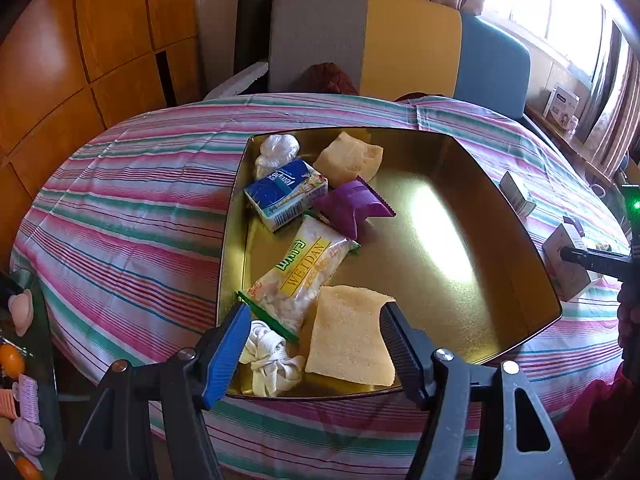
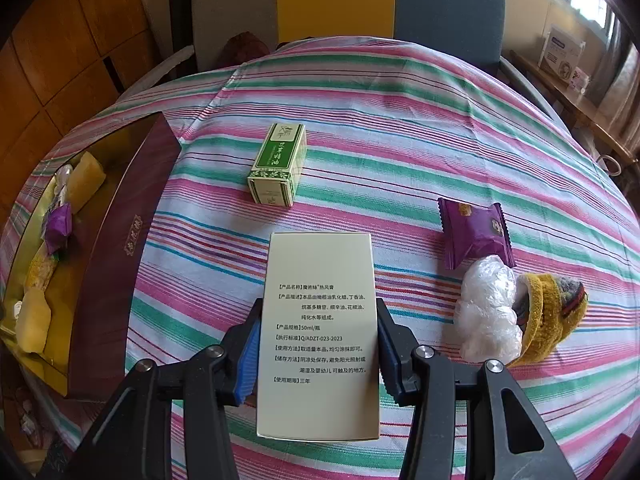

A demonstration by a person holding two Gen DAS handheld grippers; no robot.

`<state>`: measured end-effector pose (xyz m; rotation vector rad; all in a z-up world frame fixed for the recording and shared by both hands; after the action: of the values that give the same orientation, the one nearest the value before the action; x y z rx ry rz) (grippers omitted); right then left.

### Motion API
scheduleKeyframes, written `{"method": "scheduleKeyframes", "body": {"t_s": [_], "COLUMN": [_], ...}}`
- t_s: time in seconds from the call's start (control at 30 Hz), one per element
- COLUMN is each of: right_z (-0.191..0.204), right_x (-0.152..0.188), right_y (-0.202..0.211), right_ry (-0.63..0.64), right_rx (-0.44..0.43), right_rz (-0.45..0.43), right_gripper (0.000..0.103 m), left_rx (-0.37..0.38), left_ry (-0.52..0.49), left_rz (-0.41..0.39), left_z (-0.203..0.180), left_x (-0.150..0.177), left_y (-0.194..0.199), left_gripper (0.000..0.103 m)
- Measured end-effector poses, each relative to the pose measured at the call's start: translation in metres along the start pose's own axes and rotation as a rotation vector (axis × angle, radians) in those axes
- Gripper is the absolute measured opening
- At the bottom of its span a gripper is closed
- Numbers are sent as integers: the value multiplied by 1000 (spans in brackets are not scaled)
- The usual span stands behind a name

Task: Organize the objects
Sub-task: 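Carry the white medicine box with the right tool over the tray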

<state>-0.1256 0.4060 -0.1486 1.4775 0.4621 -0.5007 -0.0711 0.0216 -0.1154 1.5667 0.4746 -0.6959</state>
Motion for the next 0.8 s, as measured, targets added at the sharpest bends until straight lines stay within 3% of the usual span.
{"method": "scheduleKeyframes", "body": {"t_s": [0.3,0.5,0.8], "right_z": [1,8,80], "right_x": [-1,-17,-67], "right_y": [2,25,78], "right_ry": [-32,-65,-9], "right_rx": [52,45,-67], "right_rz": [23,-20,-145], "right_gripper": [50,50,50], "left_rx": [-8,-4,-4], "left_ry": [27,33,47], "left_rz": [-20,-32,-27], "left_z": [12,16,23], "left_x": [0,-1,2], "left_y": [4,7,5], "left_gripper": [68,68,68]}}
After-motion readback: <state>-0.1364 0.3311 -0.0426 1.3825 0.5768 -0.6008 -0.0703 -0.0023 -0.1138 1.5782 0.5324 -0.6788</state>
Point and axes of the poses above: each gripper's, at about its wrist camera, not at the fingertips, and y roughly against the way its jaws point, z to its left, x to its underside, the point moved 7 cm from there along -y, roughly the way its jaws point, and after that the axes turned 6 degrees about -z, right-handed, at the moved point
